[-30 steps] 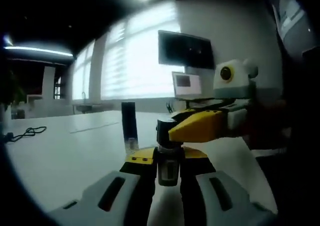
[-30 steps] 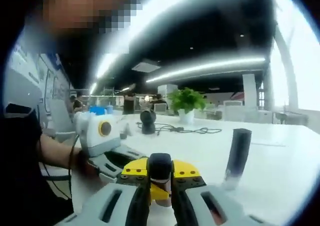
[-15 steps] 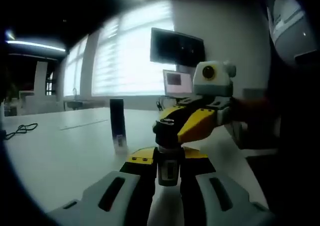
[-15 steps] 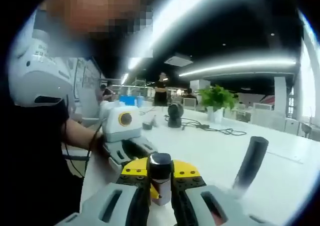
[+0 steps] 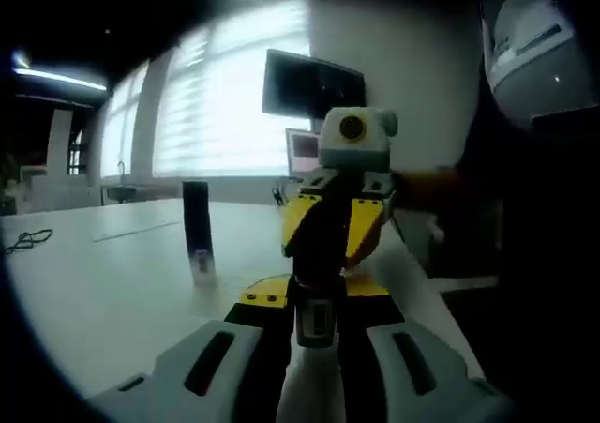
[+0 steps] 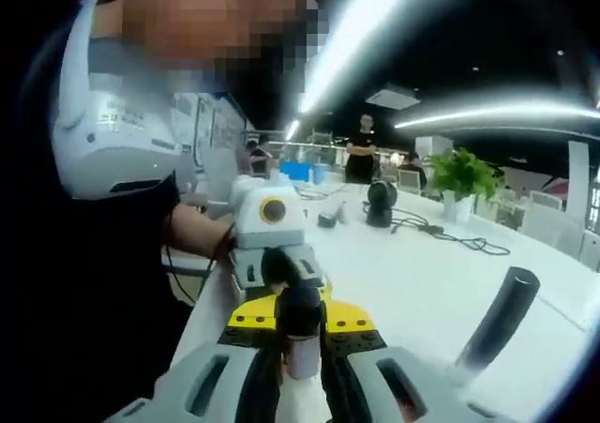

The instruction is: Pick up cosmetic bottle twist off cap place on table pick up cap screw tight cap place on table

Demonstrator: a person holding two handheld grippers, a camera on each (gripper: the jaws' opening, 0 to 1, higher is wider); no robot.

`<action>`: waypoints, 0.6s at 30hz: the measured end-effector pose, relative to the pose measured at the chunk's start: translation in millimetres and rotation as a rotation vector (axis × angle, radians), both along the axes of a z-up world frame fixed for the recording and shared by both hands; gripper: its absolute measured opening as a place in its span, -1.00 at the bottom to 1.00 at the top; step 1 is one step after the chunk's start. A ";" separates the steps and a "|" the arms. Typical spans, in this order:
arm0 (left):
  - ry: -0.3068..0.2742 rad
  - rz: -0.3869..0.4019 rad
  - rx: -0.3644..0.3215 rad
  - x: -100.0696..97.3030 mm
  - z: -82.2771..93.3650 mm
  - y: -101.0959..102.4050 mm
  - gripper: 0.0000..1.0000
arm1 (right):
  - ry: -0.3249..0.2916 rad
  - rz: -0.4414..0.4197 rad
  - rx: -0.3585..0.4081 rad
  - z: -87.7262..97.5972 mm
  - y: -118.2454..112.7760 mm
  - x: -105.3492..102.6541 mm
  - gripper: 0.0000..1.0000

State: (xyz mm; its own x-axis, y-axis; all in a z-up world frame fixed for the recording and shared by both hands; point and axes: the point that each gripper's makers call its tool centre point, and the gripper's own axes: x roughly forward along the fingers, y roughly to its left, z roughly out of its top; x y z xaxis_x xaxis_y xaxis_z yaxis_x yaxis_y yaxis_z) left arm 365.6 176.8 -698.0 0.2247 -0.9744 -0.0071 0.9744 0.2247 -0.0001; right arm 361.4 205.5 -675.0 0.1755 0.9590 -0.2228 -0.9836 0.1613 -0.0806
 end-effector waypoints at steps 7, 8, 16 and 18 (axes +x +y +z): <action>0.010 -0.100 -0.008 -16.7 1.2 -2.6 -0.85 | 0.055 0.154 -0.013 1.3 -2.2 -18.4 -0.83; 0.009 -0.112 -0.009 -19.1 1.4 -3.1 -0.85 | 0.056 0.170 -0.016 1.8 -3.1 -19.5 -0.83; 0.001 -0.152 0.004 -26.2 -0.6 -4.5 -0.85 | 0.067 0.198 -0.025 -1.2 -6.1 -22.0 -0.83; 0.000 -0.148 0.006 -25.7 -1.1 -4.6 -0.85 | 0.061 0.193 -0.024 -1.5 -5.5 -21.8 -0.82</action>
